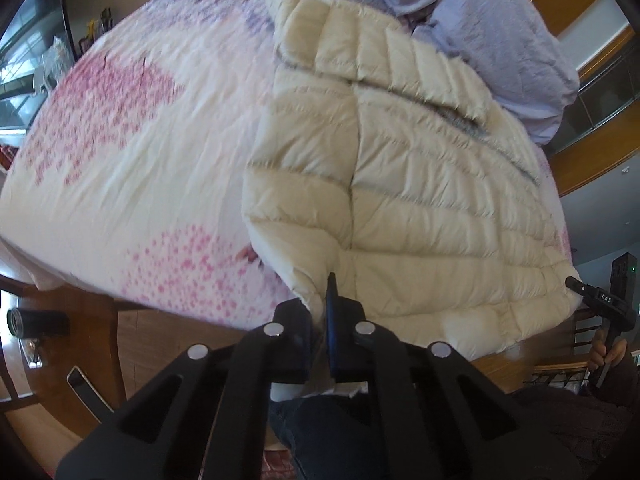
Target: Fold large clothes
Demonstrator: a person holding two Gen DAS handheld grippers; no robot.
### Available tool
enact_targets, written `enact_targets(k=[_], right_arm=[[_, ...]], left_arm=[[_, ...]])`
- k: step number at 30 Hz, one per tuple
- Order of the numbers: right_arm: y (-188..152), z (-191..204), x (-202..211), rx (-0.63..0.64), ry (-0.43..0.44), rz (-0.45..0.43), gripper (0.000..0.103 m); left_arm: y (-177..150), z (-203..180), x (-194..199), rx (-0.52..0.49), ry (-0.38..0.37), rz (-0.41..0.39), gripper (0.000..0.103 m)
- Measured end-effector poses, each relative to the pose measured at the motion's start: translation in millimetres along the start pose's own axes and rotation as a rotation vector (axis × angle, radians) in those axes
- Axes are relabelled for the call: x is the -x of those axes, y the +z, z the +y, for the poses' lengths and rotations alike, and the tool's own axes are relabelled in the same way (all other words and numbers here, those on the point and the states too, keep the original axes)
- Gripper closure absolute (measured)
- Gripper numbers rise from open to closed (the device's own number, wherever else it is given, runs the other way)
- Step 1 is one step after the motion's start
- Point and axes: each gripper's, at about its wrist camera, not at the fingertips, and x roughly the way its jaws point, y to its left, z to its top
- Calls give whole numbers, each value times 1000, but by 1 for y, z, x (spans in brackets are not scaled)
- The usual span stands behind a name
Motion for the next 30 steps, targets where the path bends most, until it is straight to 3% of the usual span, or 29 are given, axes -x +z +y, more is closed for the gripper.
enact_targets(k=[9, 16, 20, 30], right_arm=[[52, 29, 10, 68, -82, -132, 96], [109, 52, -4, 131, -228, -193, 97], [139, 62, -15, 155, -283, -219, 97], [211, 68, -37, 146, -315, -274, 97]], left_arm=[[60, -21, 28, -22, 32, -152, 98], [116, -33, 29, -33, 104, -221, 98], [152, -39, 20, -32, 151, -245, 98], [232, -56, -7, -61, 209, -270, 99]])
